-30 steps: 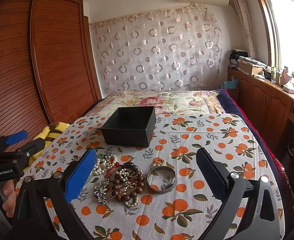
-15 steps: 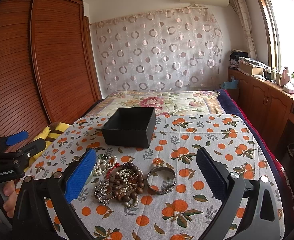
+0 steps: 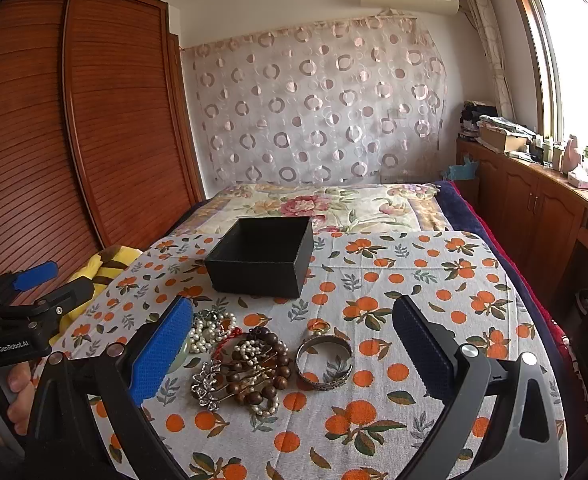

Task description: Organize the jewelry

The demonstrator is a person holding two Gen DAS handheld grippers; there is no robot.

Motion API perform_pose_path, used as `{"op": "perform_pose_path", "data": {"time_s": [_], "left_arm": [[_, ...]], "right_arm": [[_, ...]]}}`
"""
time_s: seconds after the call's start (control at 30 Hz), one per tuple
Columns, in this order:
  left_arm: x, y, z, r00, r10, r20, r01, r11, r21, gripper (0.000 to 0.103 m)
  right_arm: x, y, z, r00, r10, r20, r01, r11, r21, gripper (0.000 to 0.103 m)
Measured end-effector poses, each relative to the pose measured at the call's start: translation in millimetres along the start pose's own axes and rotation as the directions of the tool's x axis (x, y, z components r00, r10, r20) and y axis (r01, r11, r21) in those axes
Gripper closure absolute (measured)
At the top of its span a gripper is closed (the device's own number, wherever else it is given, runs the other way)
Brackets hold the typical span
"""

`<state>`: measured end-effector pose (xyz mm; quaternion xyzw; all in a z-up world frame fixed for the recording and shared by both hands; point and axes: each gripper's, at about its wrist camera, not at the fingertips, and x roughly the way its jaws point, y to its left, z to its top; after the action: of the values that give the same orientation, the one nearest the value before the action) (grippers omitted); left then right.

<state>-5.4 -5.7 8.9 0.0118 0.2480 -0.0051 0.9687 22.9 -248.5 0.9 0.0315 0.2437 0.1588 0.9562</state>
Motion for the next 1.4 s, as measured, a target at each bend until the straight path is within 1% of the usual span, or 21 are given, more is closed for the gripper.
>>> {"op": "perform_pose_path", "data": {"time_s": [1.23, 1.4], "left_arm": [[-1.5, -1.3, 0.3, 1.000, 0.000, 0.004, 0.000, 1.000, 0.000, 0.007], [-1.2, -3.6, 0.1, 1.000, -0.007, -0.006, 0.007, 1.000, 0.003, 0.007]], "right_arm": [[-0.5, -0.2, -1.3, 1.000, 0.001, 0.004, -0.001, 1.000, -0.001, 0.002], [0.9, -1.0, -2.8, 1.000, 0.000, 0.002, 0.000, 1.000, -0.001, 0.002]]}}
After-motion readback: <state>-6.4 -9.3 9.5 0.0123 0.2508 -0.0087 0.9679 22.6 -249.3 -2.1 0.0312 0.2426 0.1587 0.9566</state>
